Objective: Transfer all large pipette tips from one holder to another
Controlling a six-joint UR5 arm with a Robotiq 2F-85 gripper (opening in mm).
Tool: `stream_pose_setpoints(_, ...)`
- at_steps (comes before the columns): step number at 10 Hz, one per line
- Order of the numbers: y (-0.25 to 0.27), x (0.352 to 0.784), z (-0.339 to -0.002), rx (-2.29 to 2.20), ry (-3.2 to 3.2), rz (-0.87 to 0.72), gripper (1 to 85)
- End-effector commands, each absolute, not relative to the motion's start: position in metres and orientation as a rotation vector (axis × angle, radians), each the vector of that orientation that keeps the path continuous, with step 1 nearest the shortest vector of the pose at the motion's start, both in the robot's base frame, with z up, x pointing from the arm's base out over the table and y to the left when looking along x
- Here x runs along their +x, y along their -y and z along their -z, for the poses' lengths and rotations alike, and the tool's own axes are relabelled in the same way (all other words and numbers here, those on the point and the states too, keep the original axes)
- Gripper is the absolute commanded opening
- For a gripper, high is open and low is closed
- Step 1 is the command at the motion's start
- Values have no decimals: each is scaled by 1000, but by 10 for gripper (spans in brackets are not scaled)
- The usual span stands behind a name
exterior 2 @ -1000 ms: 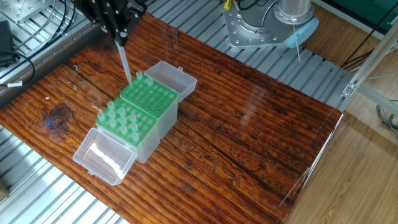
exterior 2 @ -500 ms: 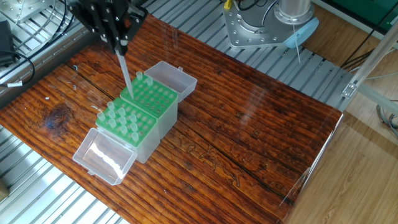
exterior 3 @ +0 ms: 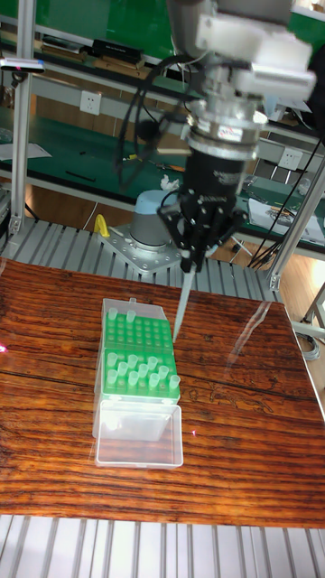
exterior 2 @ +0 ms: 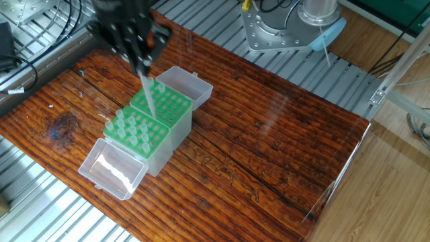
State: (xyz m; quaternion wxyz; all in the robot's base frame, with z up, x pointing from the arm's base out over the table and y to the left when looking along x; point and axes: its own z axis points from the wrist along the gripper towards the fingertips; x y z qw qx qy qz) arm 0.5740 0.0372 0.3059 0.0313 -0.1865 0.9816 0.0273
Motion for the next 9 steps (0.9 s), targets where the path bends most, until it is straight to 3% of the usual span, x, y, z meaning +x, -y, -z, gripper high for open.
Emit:
stream_pose_setpoints(1,-55,569,-285,-581,-3008,-49,140)
stream_pose_setpoints(9,-47,577,-280,-692,-2981,-2,133)
